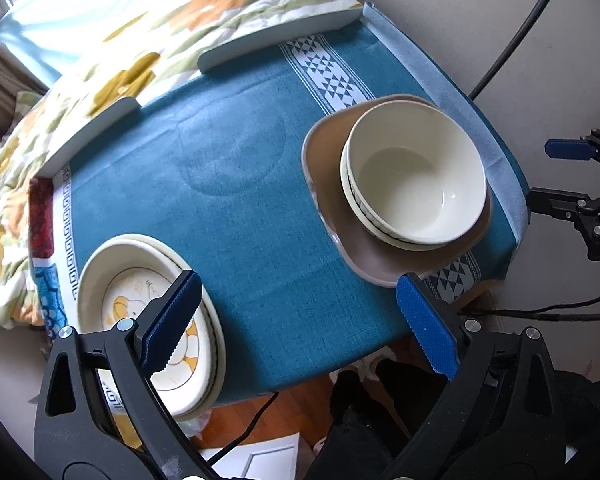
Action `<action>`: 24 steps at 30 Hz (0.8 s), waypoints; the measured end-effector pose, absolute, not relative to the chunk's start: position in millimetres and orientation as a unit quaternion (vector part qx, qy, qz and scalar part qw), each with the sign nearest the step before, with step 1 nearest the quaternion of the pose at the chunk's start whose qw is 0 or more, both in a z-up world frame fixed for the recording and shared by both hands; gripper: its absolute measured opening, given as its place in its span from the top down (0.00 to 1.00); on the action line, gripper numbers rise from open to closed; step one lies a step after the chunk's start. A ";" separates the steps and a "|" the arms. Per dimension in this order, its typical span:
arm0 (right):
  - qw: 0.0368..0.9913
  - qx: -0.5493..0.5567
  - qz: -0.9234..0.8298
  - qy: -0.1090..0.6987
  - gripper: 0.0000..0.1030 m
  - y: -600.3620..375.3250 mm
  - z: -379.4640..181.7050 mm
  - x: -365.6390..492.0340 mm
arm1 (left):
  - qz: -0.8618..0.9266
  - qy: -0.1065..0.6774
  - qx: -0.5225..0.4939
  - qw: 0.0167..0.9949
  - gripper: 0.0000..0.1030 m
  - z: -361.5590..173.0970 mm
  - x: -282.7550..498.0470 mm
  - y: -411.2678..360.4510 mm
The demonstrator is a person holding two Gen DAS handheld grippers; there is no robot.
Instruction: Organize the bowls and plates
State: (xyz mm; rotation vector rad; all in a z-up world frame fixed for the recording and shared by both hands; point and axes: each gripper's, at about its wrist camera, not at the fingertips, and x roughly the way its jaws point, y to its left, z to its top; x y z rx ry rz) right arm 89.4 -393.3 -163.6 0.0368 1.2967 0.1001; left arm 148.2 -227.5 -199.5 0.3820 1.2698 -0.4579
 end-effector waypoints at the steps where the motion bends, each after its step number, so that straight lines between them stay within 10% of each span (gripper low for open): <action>1: 0.788 0.005 0.046 0.614 0.19 -391.2 -169.7 92.4 | -0.214 0.593 0.176 0.756 0.05 -204.3 150.7 -230.0; 13: 0.729 -0.031 0.091 0.677 0.20 -374.0 -216.7 124.6 | -0.241 0.649 0.162 0.703 0.32 -252.3 175.1 -242.9; 24: 0.703 -0.020 0.151 0.695 0.64 -363.0 -250.6 134.8 | -0.278 0.666 0.153 0.675 0.70 -283.6 173.3 -269.5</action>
